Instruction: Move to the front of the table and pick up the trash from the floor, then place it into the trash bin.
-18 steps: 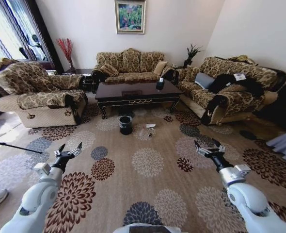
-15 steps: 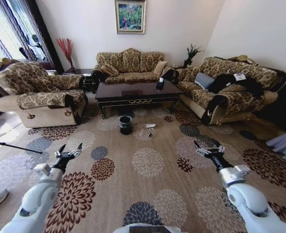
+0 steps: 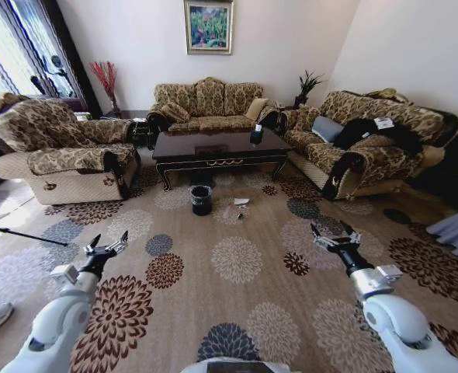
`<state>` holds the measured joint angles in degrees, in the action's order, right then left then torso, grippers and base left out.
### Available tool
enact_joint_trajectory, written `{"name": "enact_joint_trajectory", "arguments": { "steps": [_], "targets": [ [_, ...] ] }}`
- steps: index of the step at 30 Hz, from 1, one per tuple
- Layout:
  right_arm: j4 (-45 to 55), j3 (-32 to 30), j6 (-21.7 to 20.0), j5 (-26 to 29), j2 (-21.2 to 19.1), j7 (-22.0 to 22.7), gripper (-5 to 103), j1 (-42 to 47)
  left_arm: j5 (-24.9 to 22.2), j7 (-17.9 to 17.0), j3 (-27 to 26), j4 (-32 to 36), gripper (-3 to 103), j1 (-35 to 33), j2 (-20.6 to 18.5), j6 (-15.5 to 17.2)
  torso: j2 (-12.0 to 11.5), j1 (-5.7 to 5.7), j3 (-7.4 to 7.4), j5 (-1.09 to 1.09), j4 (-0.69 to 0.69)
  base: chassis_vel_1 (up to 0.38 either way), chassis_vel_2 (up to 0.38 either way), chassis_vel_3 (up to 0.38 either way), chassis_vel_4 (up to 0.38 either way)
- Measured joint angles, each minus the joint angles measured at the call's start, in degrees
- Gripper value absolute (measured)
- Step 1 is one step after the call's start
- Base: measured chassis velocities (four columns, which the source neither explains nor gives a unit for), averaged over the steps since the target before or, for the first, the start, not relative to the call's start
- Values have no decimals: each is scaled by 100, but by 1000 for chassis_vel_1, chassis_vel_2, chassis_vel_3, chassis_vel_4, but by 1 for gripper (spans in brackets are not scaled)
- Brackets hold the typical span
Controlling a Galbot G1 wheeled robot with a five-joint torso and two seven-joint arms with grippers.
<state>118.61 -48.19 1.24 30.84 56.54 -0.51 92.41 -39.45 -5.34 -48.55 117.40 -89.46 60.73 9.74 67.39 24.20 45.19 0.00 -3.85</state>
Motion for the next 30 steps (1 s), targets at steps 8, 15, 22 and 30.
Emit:
{"name": "enact_joint_trajectory", "arguments": {
  "steps": [8, 15, 22, 30],
  "targets": [
    [50, -9, -68, 51, 17, 95, 100, 7, 175, -100, -10, 8, 100, -14, 88, -90, -60, -28, -34, 0, 0, 0, 0, 0, 0],
    [106, -61, -79, 23, 46, 82, 100, 83, 284, -61, 29, 43, 100, -63, 118, -94, -281, -128, -153, 0, 0, 0, 0, 0, 0],
    [210, -104, 37, -210, 157, 9, 100, 310, 296, -1, 71, 57, 100, -174, -118, -84, -525, -238, -288, 0, 0, 0, 0, 0, 0],
    [254, -62, 61, -215, 187, -4, 100, 365, 364, -46, 77, 119, 100, -252, -39, -52, -749, -339, -410, -1, 0, 0, 0, 0, 0]
  ]
}}
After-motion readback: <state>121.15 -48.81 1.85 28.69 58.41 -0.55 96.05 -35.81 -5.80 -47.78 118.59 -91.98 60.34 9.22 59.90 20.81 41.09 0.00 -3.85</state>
